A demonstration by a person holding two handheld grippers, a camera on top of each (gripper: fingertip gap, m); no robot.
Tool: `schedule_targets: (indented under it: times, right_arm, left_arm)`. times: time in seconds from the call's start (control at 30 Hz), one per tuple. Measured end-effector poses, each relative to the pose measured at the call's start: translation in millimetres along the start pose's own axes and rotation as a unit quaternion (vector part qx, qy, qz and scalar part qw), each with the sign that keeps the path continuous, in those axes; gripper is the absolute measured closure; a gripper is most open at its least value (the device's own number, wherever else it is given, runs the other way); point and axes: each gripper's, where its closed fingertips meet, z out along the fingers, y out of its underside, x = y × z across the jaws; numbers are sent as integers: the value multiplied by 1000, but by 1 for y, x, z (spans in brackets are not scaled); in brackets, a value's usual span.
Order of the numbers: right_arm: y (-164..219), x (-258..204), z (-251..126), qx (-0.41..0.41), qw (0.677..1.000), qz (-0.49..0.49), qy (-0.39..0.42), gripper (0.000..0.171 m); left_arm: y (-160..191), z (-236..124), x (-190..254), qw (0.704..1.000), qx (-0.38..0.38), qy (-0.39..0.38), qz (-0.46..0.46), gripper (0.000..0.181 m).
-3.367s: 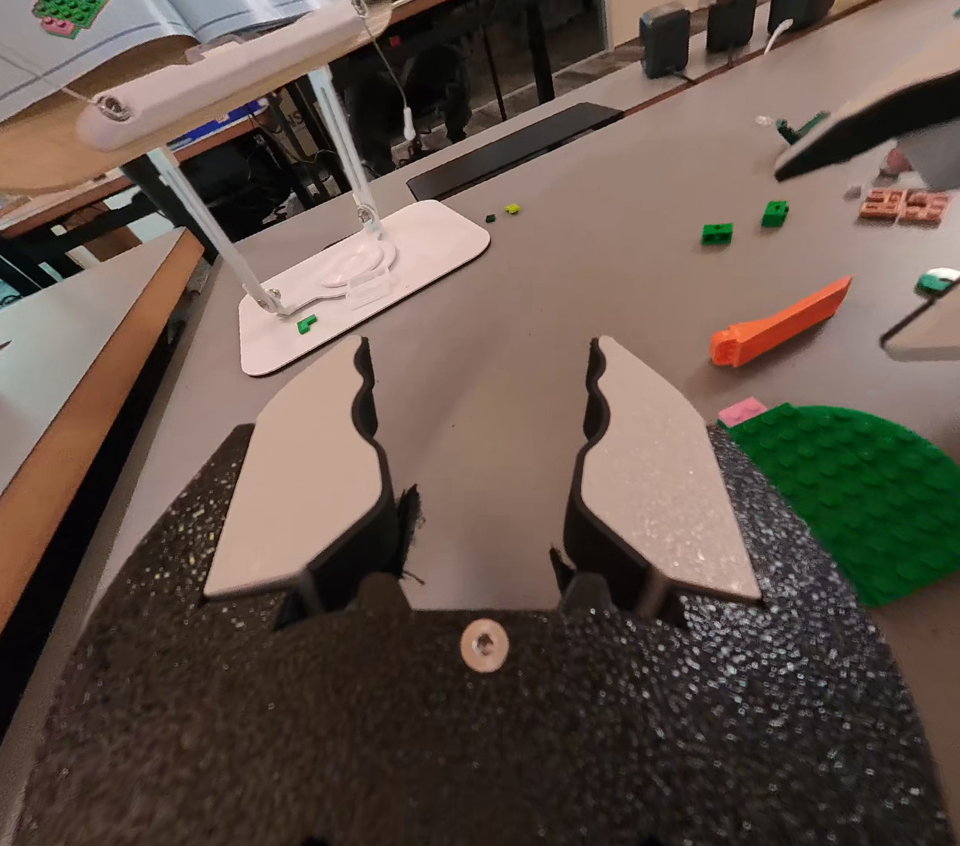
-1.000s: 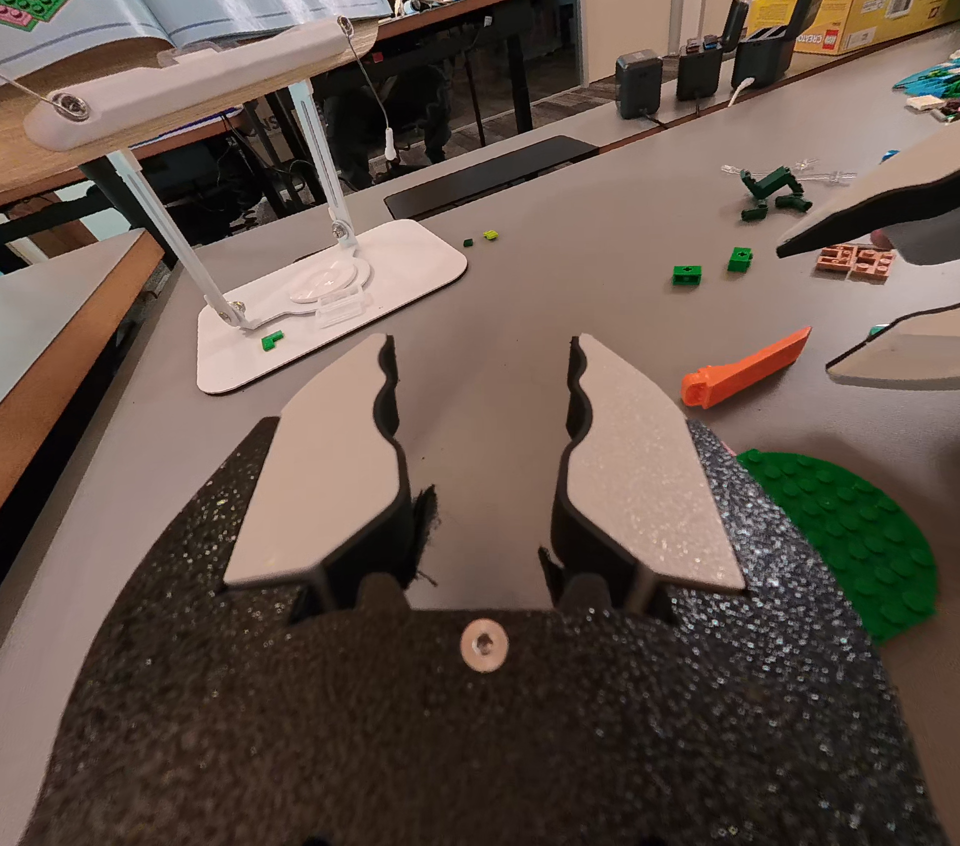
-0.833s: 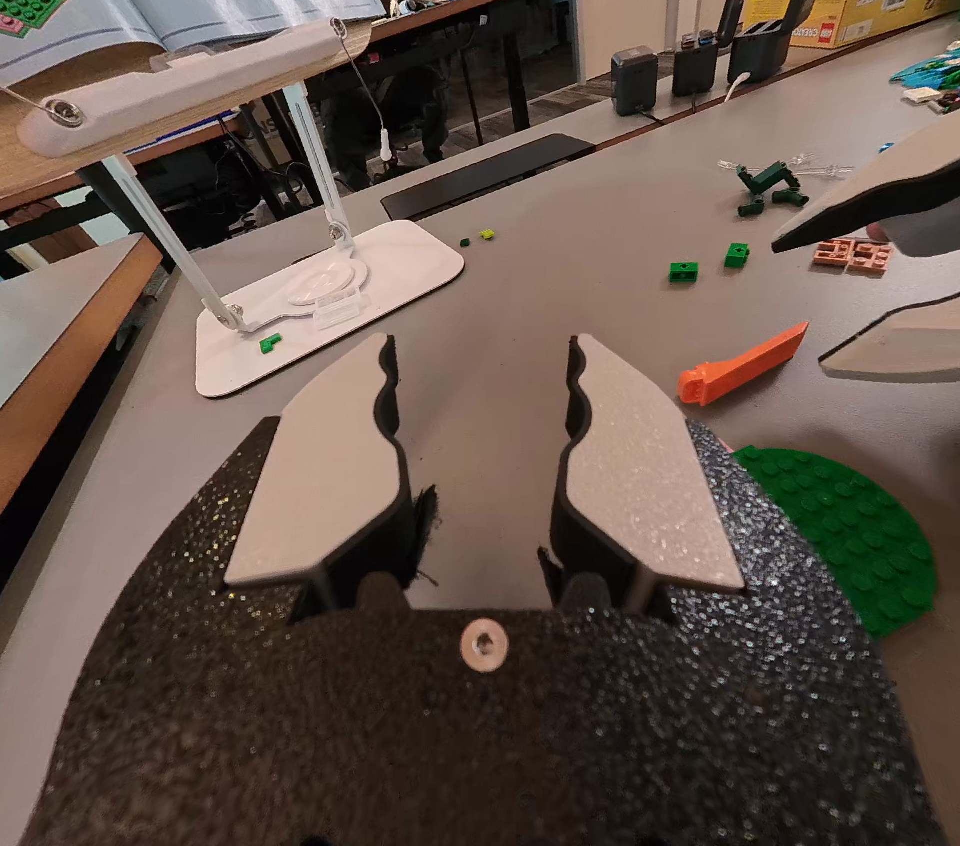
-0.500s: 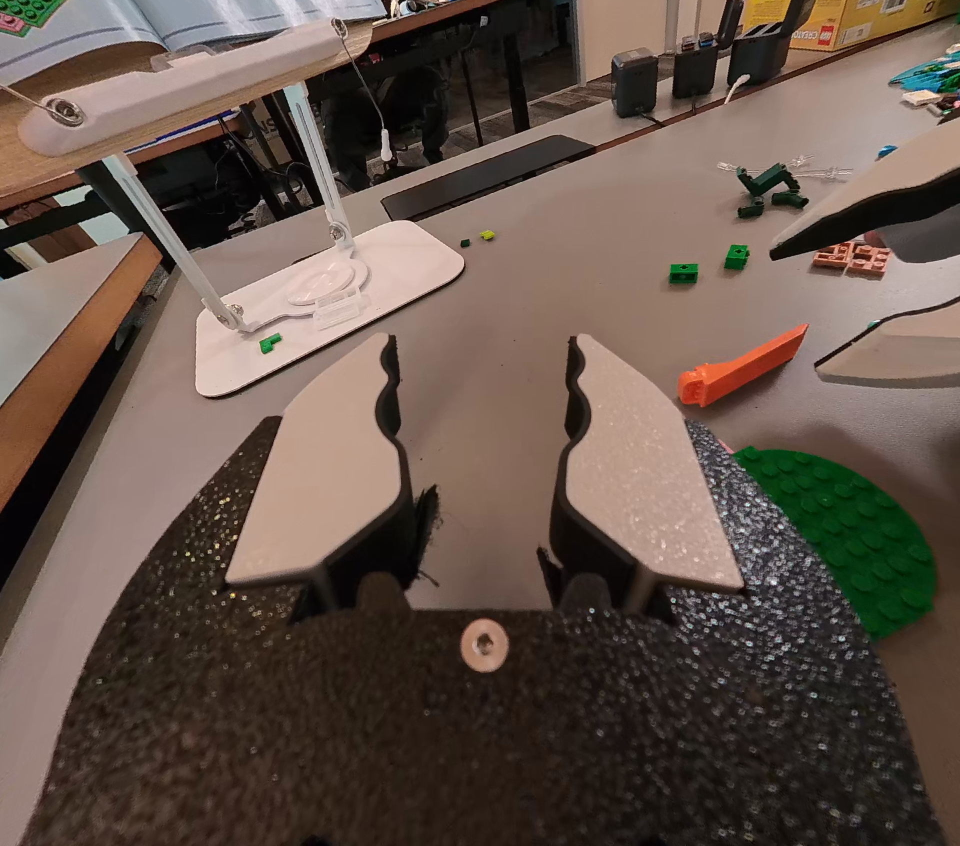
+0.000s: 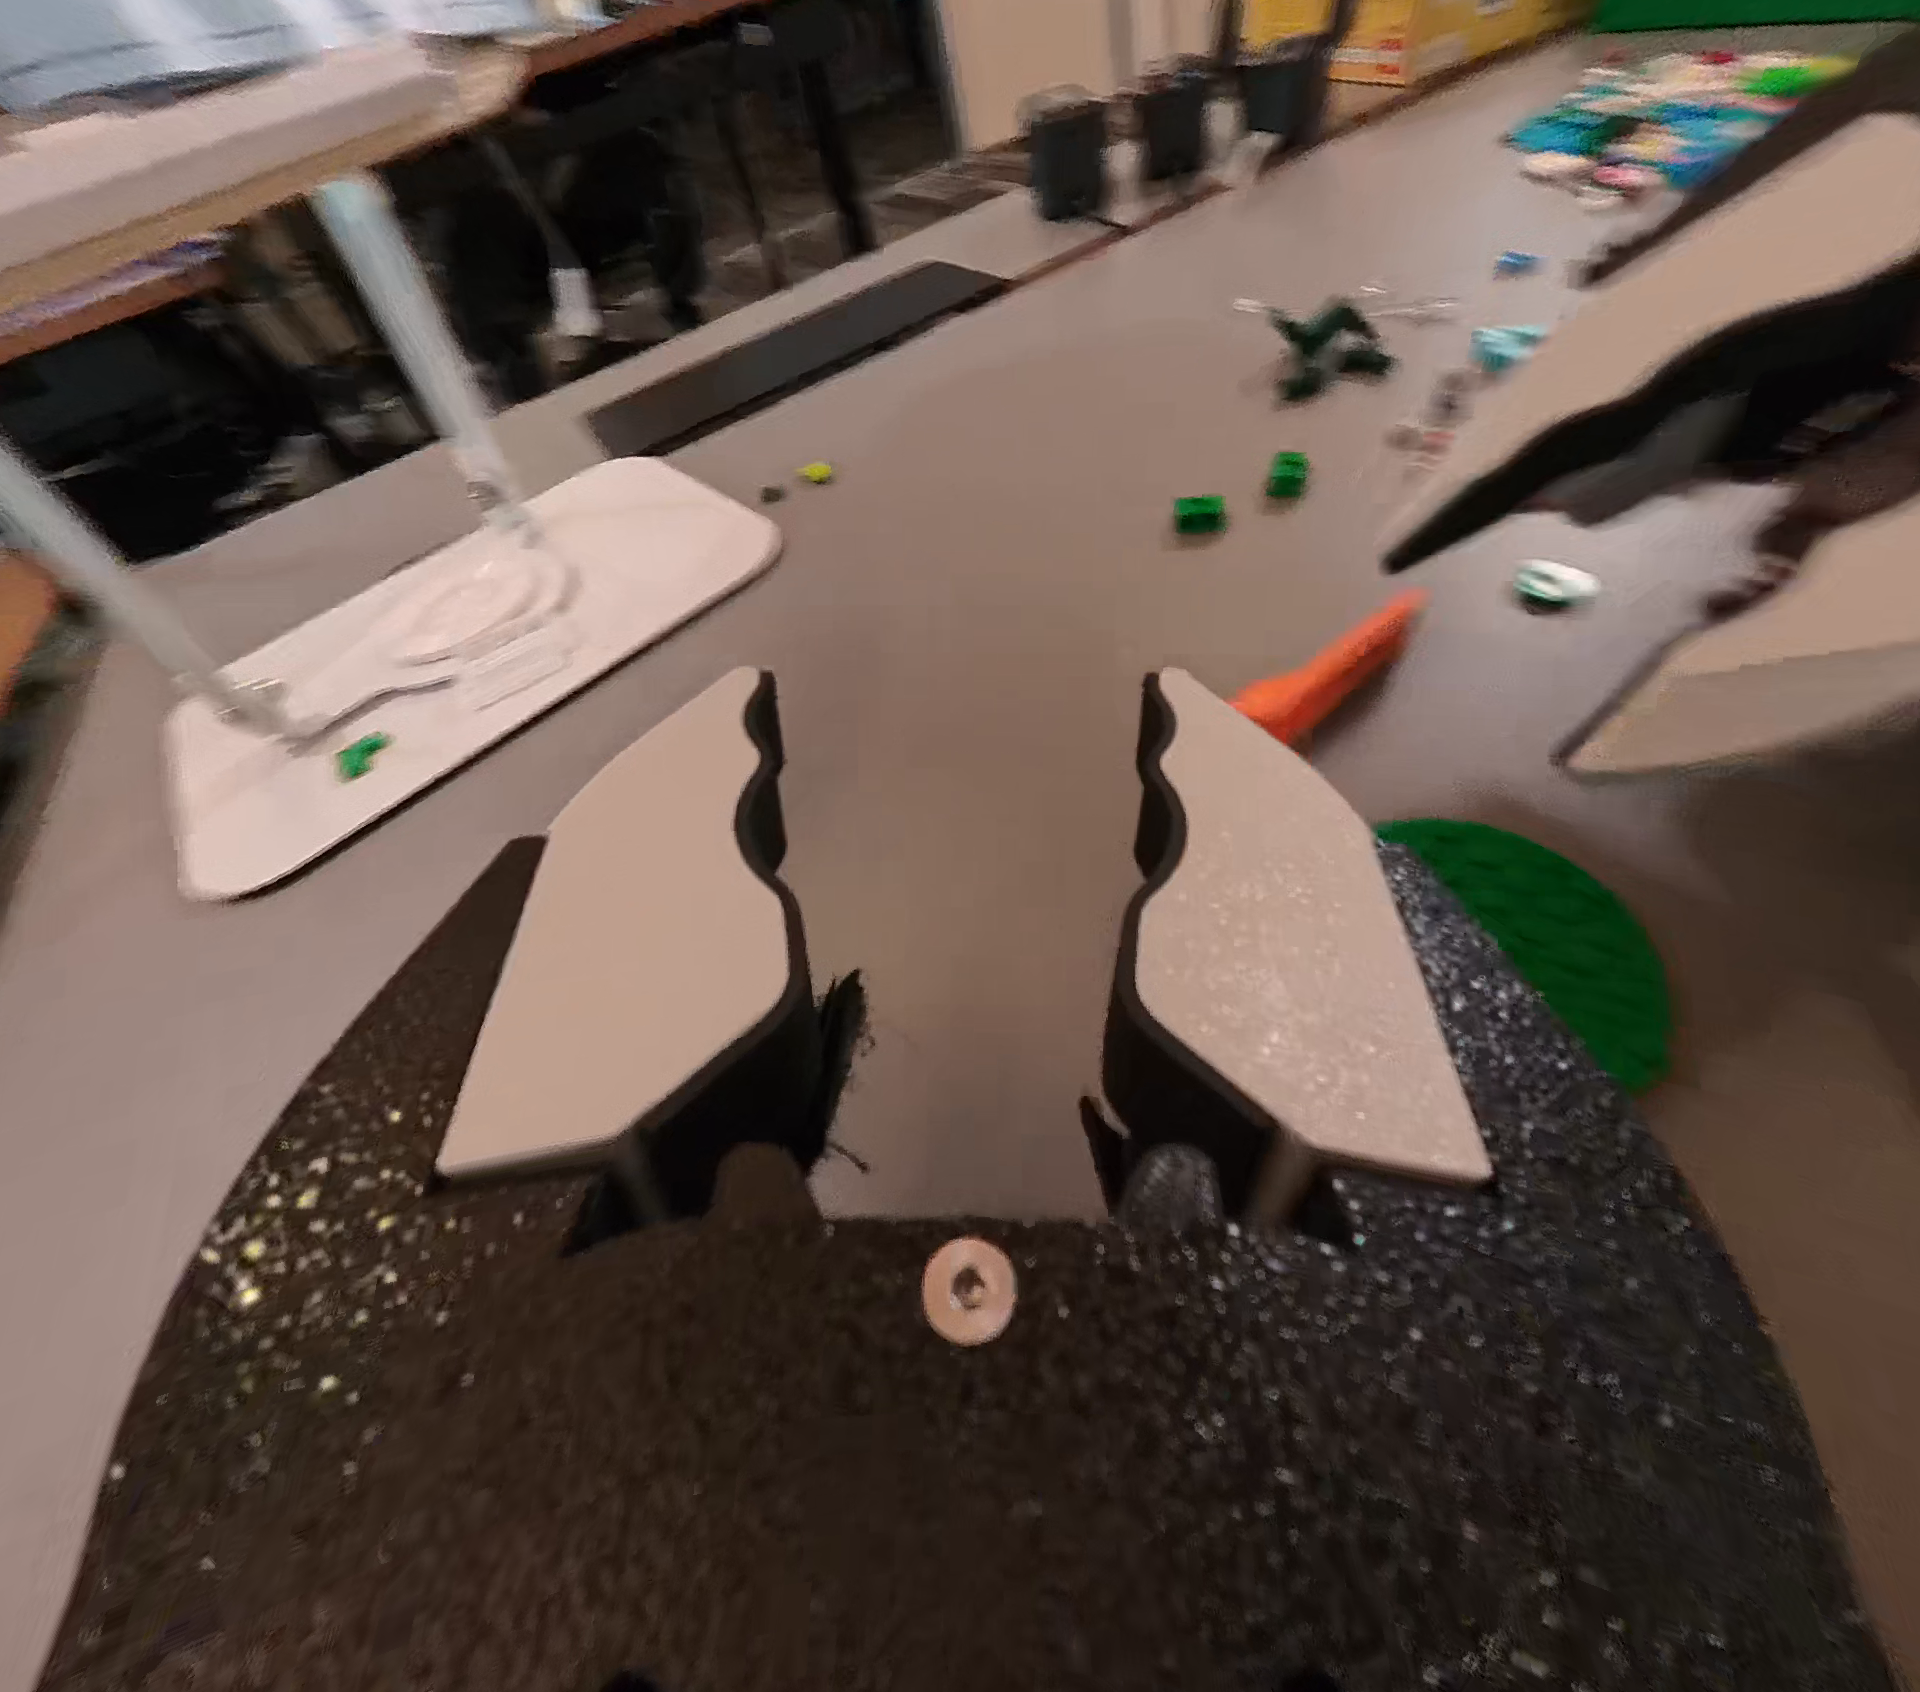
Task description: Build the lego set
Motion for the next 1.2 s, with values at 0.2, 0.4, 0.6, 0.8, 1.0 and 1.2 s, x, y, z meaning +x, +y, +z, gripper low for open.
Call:
schedule_targets:
  times: [0.2,0.4,0.6,0.8,1.0,1.2]
  right_arm:
    - [11,-24,1,-30,996,-12,-80,123]
    - [28,-31,8,-76,992,-17,-96,115]
    - [34,-36,9,-94,990,-16,-106,113]
    - [37,-36,10,-100,989,-13,-107,112]
    - [33,-38,10,-92,988,19,-121,111]
    - [25,-17,6,-64,981,152,-107,112]
  left_arm:
    - [14,-21,59,962,-90,241,94,132]
    - [36,-26,73,938,-152,301,85,105]
    - [49,-26,85,923,-174,330,96,94]
    - [57,-24,91,916,-191,342,92,102]
    - [58,-26,93,912,-198,349,84,114]
    - [51,-22,87,923,-165,323,132,114]
